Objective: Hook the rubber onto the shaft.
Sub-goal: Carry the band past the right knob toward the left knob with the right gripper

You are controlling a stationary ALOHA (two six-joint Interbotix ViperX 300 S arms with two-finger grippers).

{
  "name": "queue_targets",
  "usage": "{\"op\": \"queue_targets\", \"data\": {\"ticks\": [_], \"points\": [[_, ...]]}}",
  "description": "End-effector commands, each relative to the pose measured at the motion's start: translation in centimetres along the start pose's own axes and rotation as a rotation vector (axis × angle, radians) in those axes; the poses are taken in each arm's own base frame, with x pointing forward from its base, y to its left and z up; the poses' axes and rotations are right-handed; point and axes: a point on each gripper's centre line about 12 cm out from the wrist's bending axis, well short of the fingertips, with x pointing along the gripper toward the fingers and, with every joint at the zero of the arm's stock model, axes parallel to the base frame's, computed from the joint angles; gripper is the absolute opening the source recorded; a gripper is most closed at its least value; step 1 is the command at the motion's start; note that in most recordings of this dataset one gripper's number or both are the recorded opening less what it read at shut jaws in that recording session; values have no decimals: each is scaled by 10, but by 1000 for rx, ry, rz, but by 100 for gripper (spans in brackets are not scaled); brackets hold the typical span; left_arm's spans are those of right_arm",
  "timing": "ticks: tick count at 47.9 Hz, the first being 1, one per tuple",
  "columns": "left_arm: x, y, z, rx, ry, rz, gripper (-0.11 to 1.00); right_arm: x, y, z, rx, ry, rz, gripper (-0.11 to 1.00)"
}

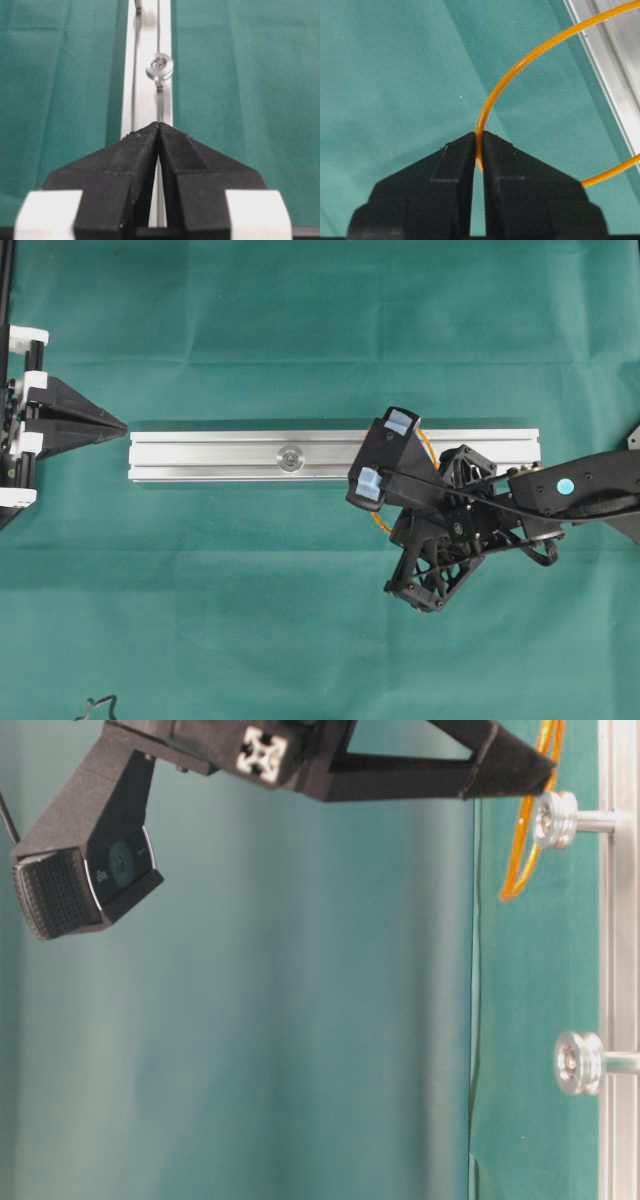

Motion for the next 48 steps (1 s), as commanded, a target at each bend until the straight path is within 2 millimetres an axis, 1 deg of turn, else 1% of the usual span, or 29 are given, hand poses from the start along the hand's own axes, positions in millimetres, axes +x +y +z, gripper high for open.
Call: {"op": "queue_targets", "data": {"ticks": [1, 19, 26, 48], "points": [[-3, 1, 14, 1, -38, 4, 2, -10, 9, 6, 19, -30, 41, 7], [-3, 1, 15, 1, -41, 4, 2, -9, 9, 7, 37, -35, 47, 7], [-3, 1, 14, 1, -38, 4, 2, -9, 11, 13, 44, -41, 49, 7], [-3, 1, 15, 1, -41, 4, 2, 2, 19, 54, 84, -93, 45, 7]]}}
